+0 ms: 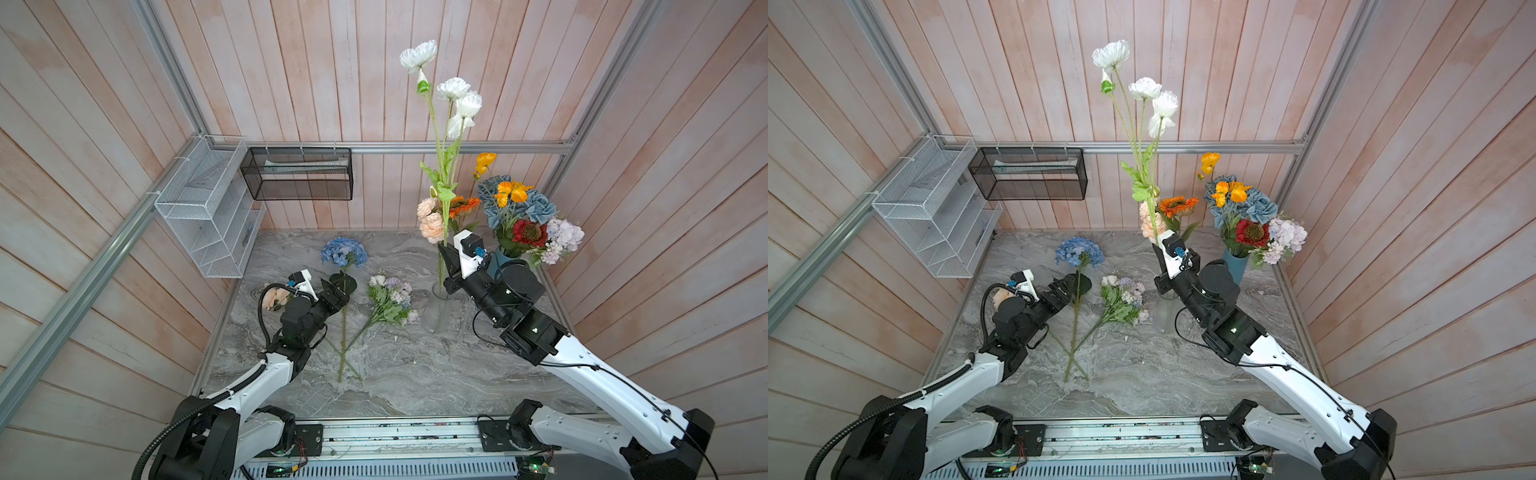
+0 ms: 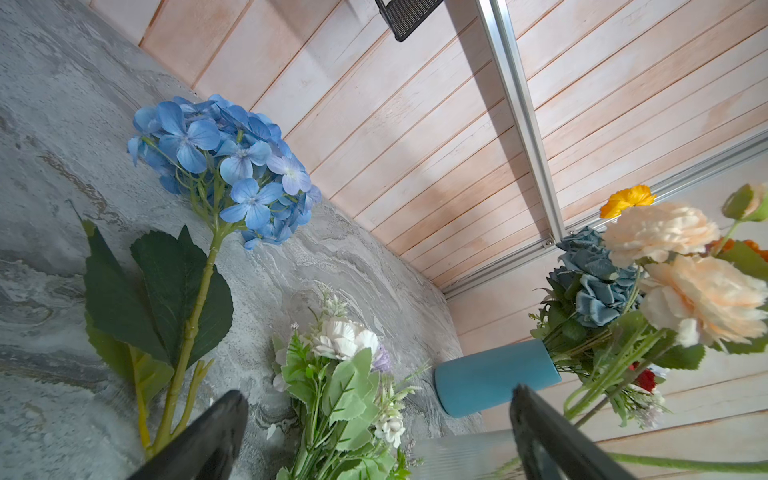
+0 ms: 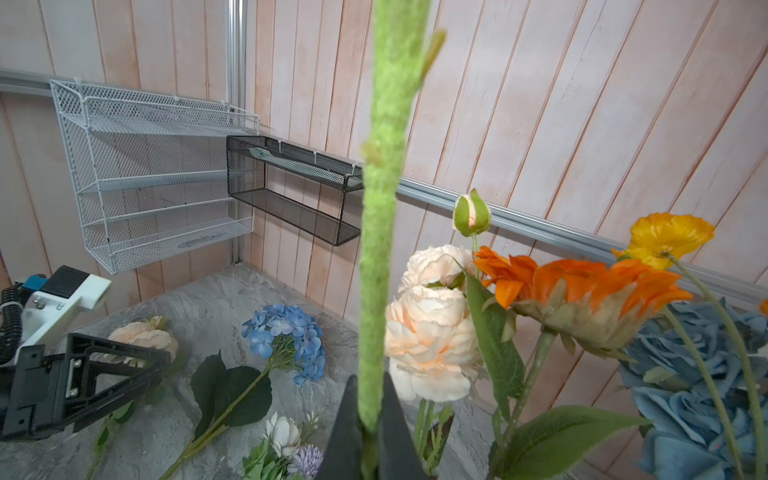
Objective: Arrange the flowers into the vase
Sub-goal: 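Carry the ranunculus to the glass vase with the right gripper while the left withdraws, then lower the ranunculus stem into the clear glass vase with the right gripper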
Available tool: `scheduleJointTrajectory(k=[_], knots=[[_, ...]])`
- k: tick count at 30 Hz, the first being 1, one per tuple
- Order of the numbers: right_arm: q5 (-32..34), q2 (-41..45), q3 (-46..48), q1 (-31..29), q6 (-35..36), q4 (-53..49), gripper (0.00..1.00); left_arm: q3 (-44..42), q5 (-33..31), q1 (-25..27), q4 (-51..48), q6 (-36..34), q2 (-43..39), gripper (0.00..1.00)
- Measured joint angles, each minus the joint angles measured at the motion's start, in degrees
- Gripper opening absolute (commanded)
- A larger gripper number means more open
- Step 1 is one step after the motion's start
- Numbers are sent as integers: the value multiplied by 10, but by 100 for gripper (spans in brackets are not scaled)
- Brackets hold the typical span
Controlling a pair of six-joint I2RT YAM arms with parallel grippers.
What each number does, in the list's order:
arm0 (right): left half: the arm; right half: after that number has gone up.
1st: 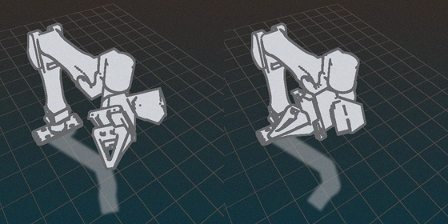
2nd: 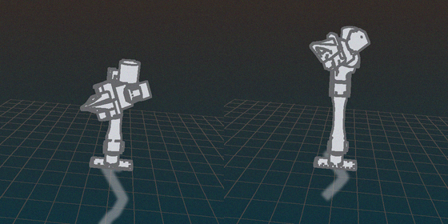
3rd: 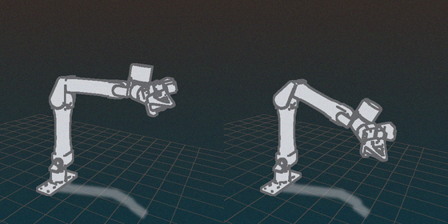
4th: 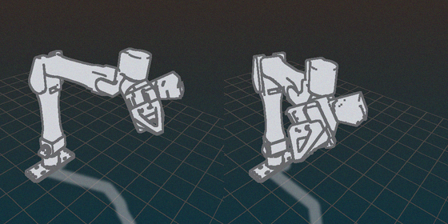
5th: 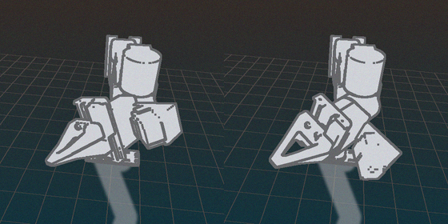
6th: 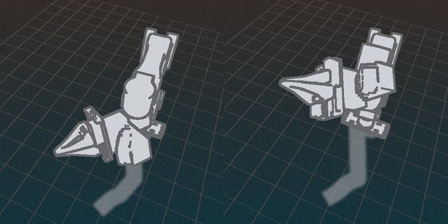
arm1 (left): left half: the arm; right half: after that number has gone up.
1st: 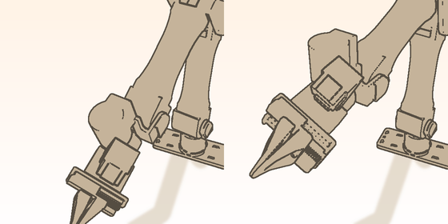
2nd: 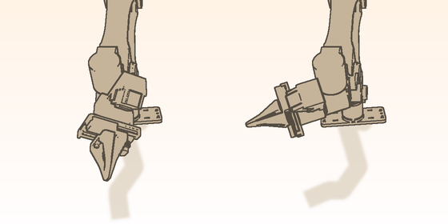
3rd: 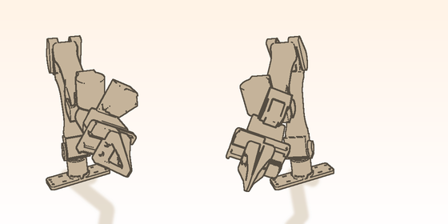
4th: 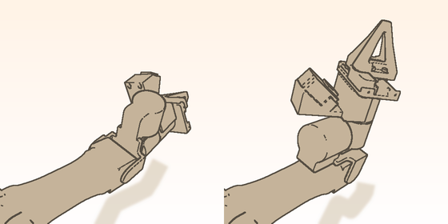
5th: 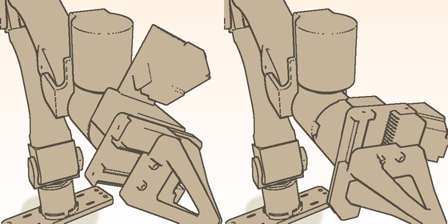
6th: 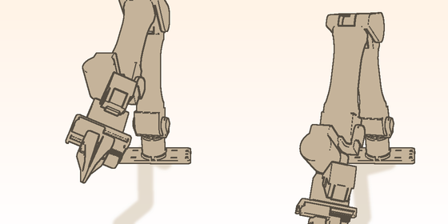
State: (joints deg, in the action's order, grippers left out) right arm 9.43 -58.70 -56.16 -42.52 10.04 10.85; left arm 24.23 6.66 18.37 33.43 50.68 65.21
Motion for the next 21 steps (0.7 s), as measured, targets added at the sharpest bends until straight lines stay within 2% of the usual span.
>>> scheduleJointTrajectory(k=[5, 11, 21], knots=[[-7, 4, 33, 25, -31, 0, 0, 0, 4, 0, 0, 2, 0, 100], [-42, 0, 88, 85, -95, 16, 0, 0, 4, 0, -1, 2, -2, 100], [-76, -61, 127, 90, -149, 38, 0, 0, 4, 0, -3, 2, -7, 100]])
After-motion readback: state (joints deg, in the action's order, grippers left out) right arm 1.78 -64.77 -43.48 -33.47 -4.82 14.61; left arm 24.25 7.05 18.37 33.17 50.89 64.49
